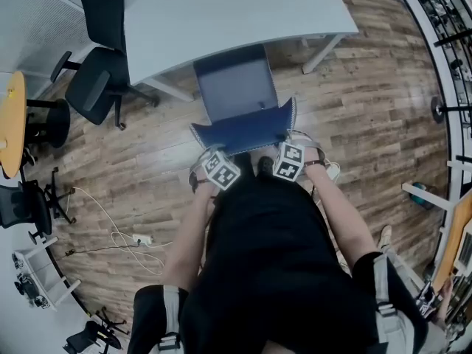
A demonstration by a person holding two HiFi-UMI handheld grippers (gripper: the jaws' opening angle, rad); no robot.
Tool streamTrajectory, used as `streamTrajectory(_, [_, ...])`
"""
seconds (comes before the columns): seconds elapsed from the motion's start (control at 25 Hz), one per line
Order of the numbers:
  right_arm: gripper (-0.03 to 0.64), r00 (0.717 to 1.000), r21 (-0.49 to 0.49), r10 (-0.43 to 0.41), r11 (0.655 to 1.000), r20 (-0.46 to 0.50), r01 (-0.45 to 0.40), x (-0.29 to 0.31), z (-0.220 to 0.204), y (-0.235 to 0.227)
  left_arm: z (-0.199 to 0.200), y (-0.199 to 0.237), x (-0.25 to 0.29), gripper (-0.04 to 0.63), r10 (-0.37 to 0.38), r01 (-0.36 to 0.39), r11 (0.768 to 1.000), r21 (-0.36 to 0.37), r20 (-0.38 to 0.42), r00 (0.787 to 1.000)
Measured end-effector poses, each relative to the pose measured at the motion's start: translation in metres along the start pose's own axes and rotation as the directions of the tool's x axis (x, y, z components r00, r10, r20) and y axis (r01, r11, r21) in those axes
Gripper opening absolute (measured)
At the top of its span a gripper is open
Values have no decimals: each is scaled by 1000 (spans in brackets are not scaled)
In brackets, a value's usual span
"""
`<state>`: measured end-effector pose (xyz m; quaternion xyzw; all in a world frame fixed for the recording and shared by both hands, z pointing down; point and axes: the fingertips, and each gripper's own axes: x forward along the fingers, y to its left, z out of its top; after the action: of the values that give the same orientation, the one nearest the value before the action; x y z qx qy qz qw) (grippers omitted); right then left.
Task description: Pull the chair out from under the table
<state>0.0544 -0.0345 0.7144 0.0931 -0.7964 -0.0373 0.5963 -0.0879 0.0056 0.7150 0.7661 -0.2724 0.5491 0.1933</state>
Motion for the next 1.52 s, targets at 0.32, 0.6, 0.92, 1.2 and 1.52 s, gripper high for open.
streamTrajectory(0.32, [124, 1000, -13, -2, 1000, 17, 2, -11, -7, 23, -10, -26, -5, 130, 15, -15, 1000, -12, -6, 1000])
streamTrajectory(0.6, [121, 1000, -10, -5, 1000, 10, 5, -19, -13, 53, -23, -49, -12, 129, 34, -34, 999, 0, -6, 999])
streamTrajectory(0.92, [121, 1000, 0, 9, 1000, 10, -9, -27, -15, 78, -36, -70, -19, 129, 29, -29, 1000, 9, 2, 1000])
streamTrajectory(1.2, [121, 1000, -3, -1, 1000, 8, 1, -38, -18, 85, -37, -80, -30, 124, 33, -33, 999, 35, 18, 999])
streamTrajectory(1.52, [121, 1000, 11, 18, 1000, -8, -18, -49, -29, 105, -40, -106, -36, 123, -2, 1, 999, 51, 26, 1000])
